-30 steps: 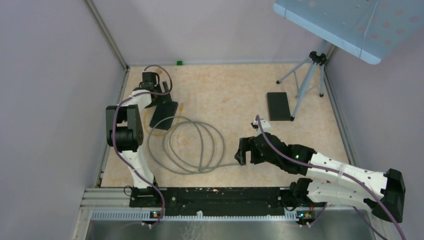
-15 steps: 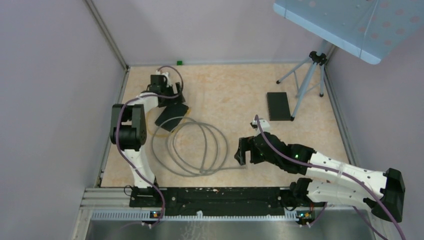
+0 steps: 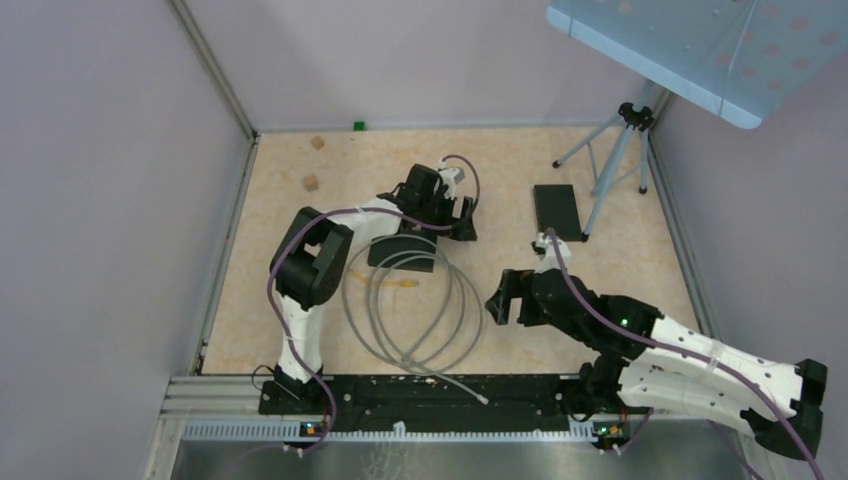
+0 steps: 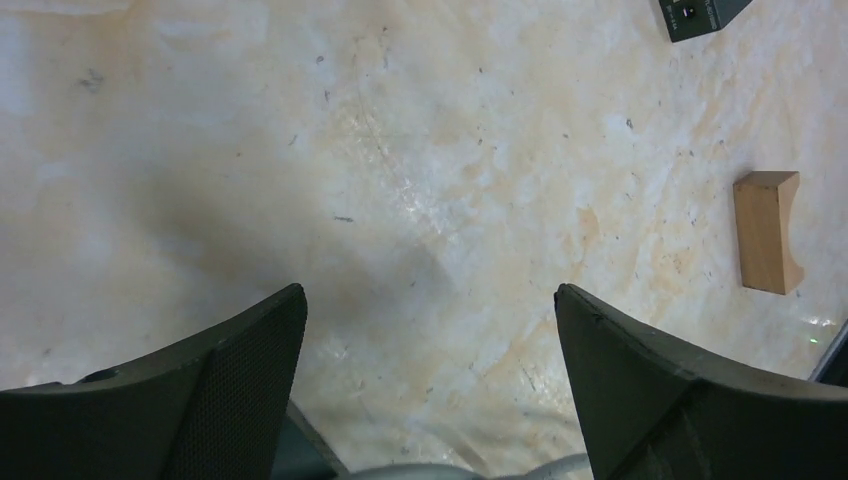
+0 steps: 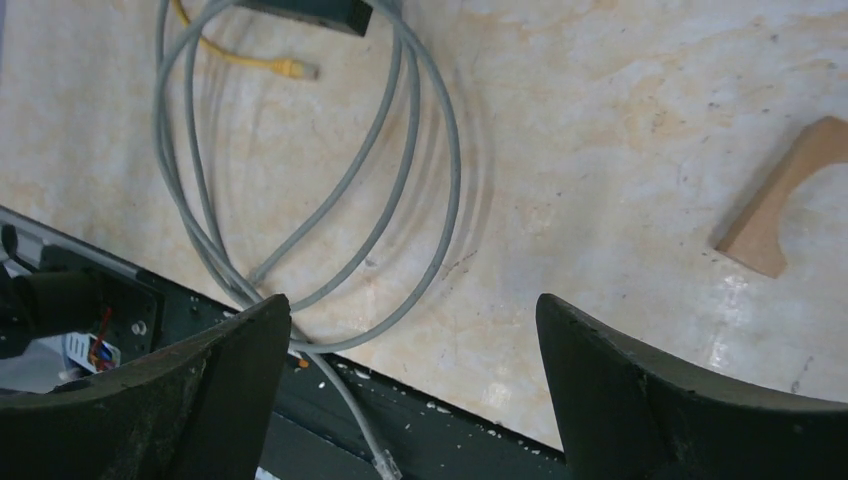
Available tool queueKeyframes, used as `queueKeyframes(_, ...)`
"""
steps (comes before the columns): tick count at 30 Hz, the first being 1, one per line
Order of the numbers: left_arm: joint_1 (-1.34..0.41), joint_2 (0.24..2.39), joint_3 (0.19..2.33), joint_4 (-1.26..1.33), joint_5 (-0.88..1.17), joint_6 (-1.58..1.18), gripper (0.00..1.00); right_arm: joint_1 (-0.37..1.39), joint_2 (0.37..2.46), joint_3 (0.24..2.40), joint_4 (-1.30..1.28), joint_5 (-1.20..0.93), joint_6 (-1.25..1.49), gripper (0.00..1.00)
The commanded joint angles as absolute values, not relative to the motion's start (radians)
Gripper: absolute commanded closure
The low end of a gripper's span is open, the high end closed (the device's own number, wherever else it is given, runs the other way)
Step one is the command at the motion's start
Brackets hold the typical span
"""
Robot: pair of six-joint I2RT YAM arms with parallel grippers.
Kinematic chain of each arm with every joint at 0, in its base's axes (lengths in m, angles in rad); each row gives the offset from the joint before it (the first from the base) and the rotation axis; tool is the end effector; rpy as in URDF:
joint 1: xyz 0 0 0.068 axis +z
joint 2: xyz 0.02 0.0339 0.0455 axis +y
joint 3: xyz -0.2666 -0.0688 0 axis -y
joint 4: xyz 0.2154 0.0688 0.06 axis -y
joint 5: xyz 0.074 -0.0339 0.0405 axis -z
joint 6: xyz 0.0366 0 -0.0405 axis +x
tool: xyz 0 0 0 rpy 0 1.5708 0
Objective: Insert the plug into the switch port
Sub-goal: Adjust the switch port at the center of the board.
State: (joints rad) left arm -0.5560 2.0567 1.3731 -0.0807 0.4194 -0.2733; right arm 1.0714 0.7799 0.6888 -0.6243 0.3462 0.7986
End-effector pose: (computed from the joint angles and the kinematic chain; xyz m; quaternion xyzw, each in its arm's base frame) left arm 0.3548 -0.2380 0.1854 0.2076 0.8792 -0.3299 0.2741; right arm 0.0742 0.1102 0.2700 -0.0511 0.8977 0.2357 0.3687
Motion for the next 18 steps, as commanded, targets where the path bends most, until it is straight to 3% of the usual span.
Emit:
queueKeyframes(1, -0.528, 1.905, 1.378, -0.074, 0.399, -0.297, 0.01, 1.077, 0.635, 0.693, -0.711, 0.507, 0.897, 0.09)
queueKeyframes(8, -0.521, 1.689, 1.393, -0.109, 0.190, -0.338, 0.01, 1.075, 0.539, 0.669, -0.718, 0.605, 0.926, 0.10)
queueKeyframes(12, -0.510, 1.543, 1.218, -0.161, -0.022, -0.415, 0.01, 1.076, 0.566, 0.674, -0.692, 0.616, 0.879, 0.12)
queueKeyframes(18, -0.463, 1.275, 0.902, -0.186, -0.123, -0.499, 0.01, 1.071, 0.756, 0.797, -0.667, 0.593, 0.722, 0.10)
